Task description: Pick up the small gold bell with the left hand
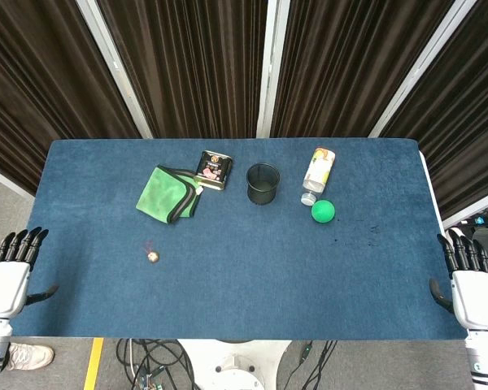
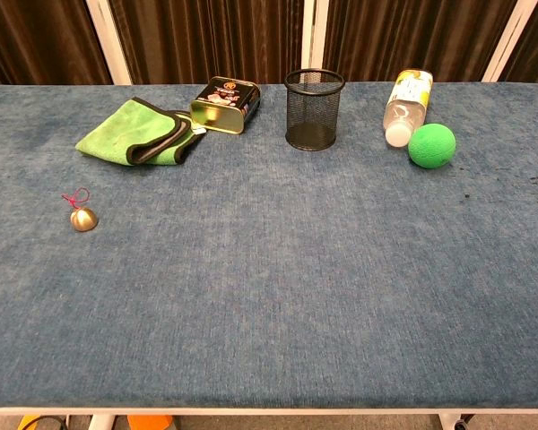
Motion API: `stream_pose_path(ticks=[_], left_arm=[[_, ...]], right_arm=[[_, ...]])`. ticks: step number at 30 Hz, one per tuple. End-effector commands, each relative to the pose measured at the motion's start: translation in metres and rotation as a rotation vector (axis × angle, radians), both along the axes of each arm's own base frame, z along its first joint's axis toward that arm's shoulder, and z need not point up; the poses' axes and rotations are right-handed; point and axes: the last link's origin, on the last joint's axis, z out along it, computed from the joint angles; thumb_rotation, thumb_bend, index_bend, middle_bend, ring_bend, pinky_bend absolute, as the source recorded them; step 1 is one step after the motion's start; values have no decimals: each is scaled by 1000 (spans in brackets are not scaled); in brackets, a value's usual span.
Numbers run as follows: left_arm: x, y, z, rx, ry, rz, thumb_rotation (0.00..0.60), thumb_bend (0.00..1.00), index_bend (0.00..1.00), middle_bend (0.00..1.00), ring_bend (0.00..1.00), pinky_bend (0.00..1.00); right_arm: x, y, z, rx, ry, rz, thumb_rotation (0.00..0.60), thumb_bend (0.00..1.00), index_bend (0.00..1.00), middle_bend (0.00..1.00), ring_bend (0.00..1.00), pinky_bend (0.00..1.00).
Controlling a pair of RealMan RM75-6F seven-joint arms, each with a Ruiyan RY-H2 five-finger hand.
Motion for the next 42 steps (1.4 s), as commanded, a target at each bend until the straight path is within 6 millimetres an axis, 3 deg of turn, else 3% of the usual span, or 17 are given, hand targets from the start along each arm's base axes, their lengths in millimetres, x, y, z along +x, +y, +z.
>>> stream_pose_path(ticks=[1,10,17,29,35,42], left_arm=[[0,0,0,-3,-1,2,600,84,35,43,13,33],[6,4,-4,-32,-41,-20,600,84,36,43,13,34],[29,30,-15,-118,-61,-103,600,84,59,52,13,46],[75,97,-75,-319,-51,-188,600,87,155,80,14,58],[81,109,-102,-362,-47,-186,600,121,188,129,39,87],[77,112,-117,-367,-18,-161,600,161,259,171,53,105]], right_arm=[[0,0,0,3,0,-2,600,269,0,0,0,0],[0,0,-3,14,-6,-8,600,269,0,0,0,0],[0,0,-8,36,15,-8,600,270,0,0,0,0],[4,-5,0,25,33,1,600,270,0,0,0,0],[3,-4,1,26,33,-4,600,270,0,0,0,0],[0,-3,-6,44,21,-14,600,270,0,0,0,0]])
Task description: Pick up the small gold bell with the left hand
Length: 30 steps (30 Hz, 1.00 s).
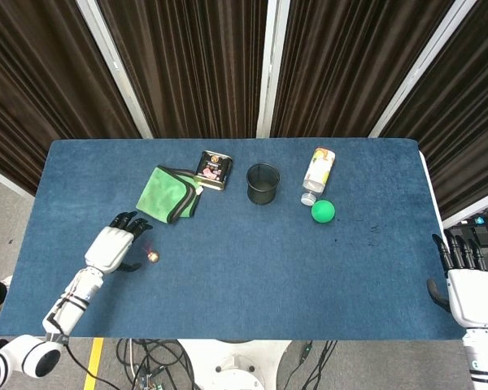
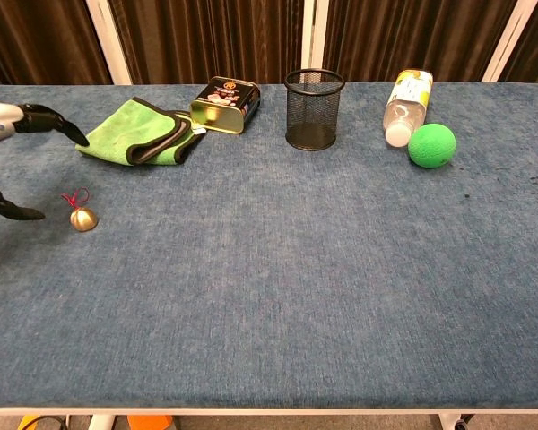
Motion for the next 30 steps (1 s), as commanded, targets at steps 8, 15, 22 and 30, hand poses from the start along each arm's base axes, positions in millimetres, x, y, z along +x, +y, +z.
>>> stream_pose_path(ticks=[8,15,22,30], left_arm=[[-5,1,-13,-1,-10,33,600,187,344,172,53,101],[-2,5,-22,-23,-36,51,600,210,367,184,53,101],[-2,9,-24,-30,-23,61,600,246,405,193,53,100],[2,7,-25,-49,-34,66,600,258,428,193,54,100]], right_arm=[[-2,1,-6,11,-7,-8,600,271,0,0,0,0],[-3,0,-5,16,-5,-14,600,272,0,0,0,0],[-5,1,-5,18,-7,-22,600,273,0,0,0,0],[-6,-1,-7,24,-11,-25,600,273,0,0,0,0]])
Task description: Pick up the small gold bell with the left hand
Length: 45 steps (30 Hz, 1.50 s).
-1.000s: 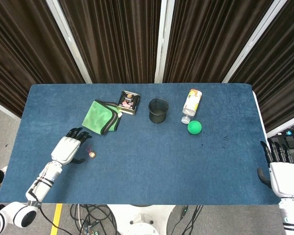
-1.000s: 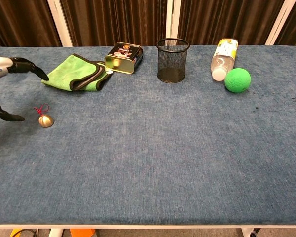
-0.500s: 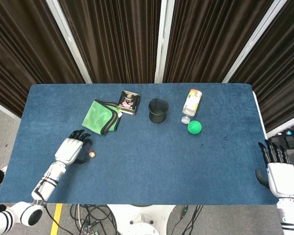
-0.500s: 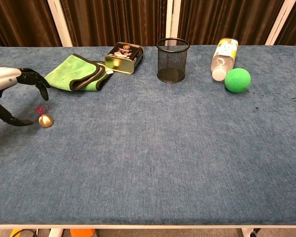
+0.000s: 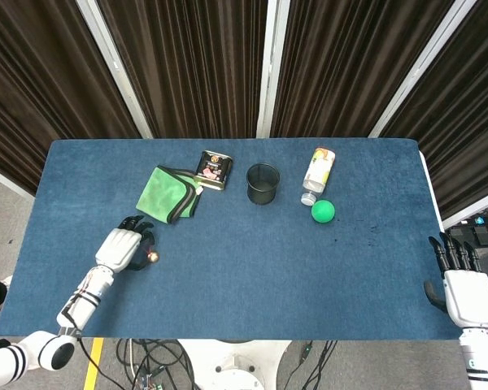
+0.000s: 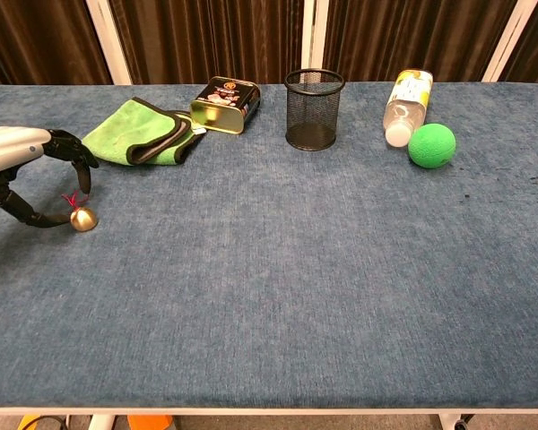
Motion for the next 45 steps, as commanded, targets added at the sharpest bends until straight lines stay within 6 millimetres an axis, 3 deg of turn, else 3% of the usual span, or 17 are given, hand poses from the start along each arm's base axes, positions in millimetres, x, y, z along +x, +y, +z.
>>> stream_pose_path(ticks=[1,14,45], left_arm=[[2,-1,0,-8,-17,4,600,259,428,193,54,100],[6,5,-3,-31,-56,25,600,286,484,196,54,100],[2,7,-3,-44,-41,57,600,361,515,202,54,101]], right_arm=[[0,0,0,0,0,-2,600,273,0,0,0,0],[-4,-1,-2,7,-2,-16,600,273,0,0,0,0],[-6,-3,-5,15,-6,-26,600,281,0,0,0,0]])
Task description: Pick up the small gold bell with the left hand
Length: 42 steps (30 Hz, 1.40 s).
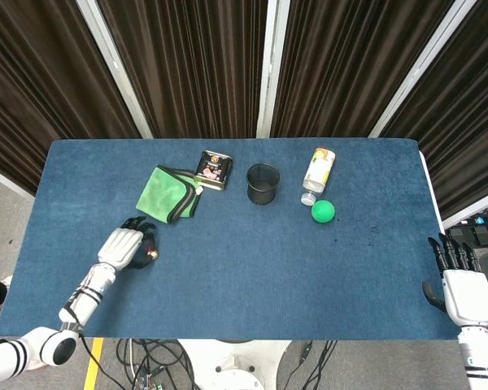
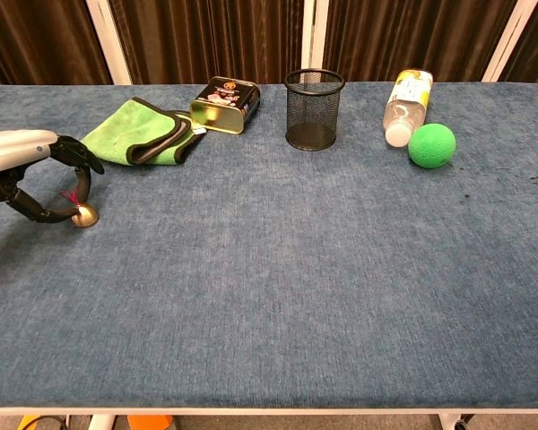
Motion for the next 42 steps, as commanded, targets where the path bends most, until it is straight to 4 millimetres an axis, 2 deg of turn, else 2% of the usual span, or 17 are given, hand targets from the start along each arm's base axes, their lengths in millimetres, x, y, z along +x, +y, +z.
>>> stream_pose_path(ticks=[1,31,42], left_arm=[[0,1,0,1,2,3,600,367,516,202,54,101],[2,2,0,-8,-8,11,600,389,539,220,73,102],[1,3,0,7,-23,14,600,405,613,248,79,105]], right_arm=[[0,0,0,1,-1,0,600,281,0,0,0,0],[-2,-2,-2,6,-4,-6,600,298,0,0,0,0],[-3,-2,-2,6,-4,-10,600,299,0,0,0,0]])
